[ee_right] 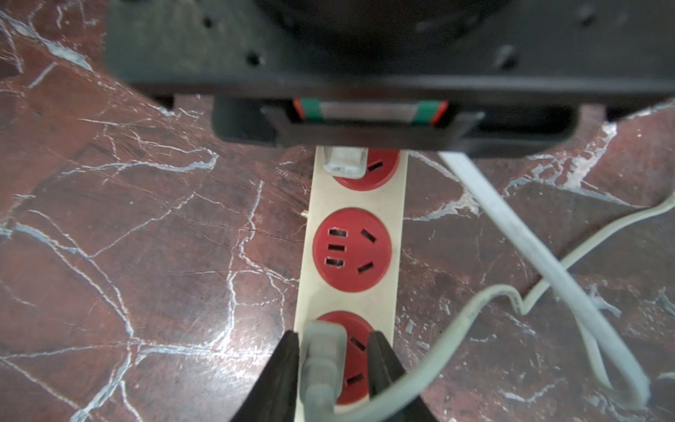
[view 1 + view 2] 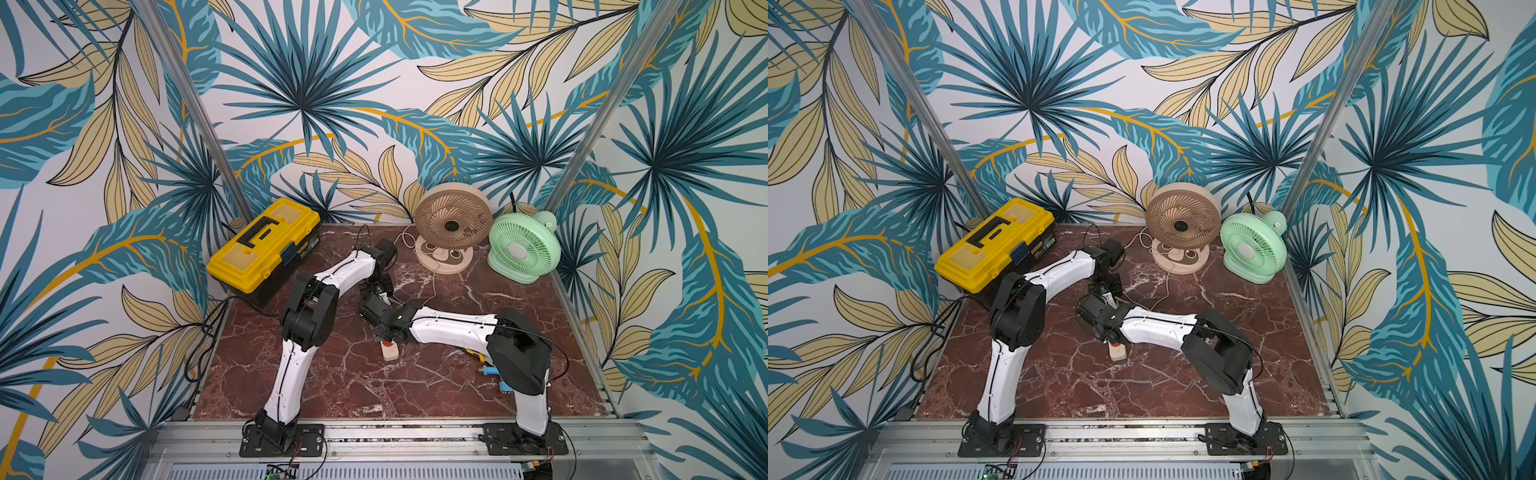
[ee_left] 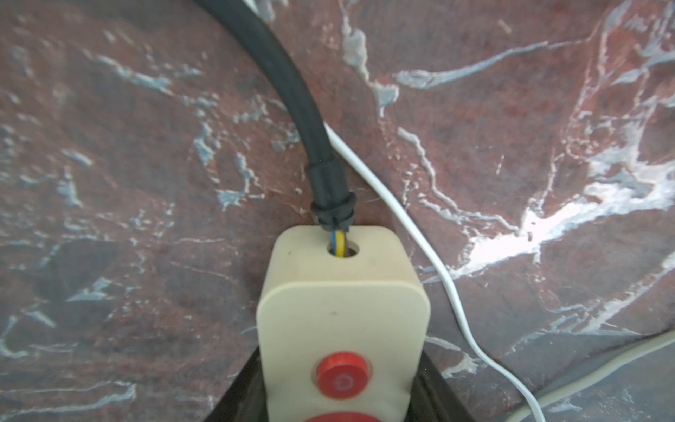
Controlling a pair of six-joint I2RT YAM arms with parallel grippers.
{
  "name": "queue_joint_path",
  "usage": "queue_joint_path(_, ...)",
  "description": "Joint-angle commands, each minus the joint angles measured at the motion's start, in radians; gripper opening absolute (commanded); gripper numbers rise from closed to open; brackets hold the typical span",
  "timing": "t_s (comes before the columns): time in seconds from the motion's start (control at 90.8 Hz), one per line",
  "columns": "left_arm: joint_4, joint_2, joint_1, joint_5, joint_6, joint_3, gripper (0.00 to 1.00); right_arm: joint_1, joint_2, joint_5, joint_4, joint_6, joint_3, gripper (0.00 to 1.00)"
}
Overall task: Unplug the desk fan from the power strip
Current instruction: Remove the plug from the socket.
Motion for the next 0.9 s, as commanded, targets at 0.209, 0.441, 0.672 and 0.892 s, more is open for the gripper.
queue_joint_path(0.209,-0.007,0.087,0.002,-0.024,0.001,-0.038,0.00,-0.024,0.035,-0.056,-0.042,-0.019,0.027,0.22)
queue_joint_path(0.441,-0.028,0.100,0.001,-0.033,0.007,-0.015,0.00,-0.031,0.004,-0.064,0.024,-0.046,-0.031,0.06)
queue_joint_path(0.672,-0.032,0.111,0.007,-0.033,0.016,-0.004,0.00,-0.040,-0.026,-0.064,0.110,-0.079,-0.124,0.00)
queue_joint_path(0.892,-0.030,0.114,0.027,-0.016,0.032,-0.003,0.00,-0.044,-0.033,-0.047,0.211,-0.133,-0.209,0.00)
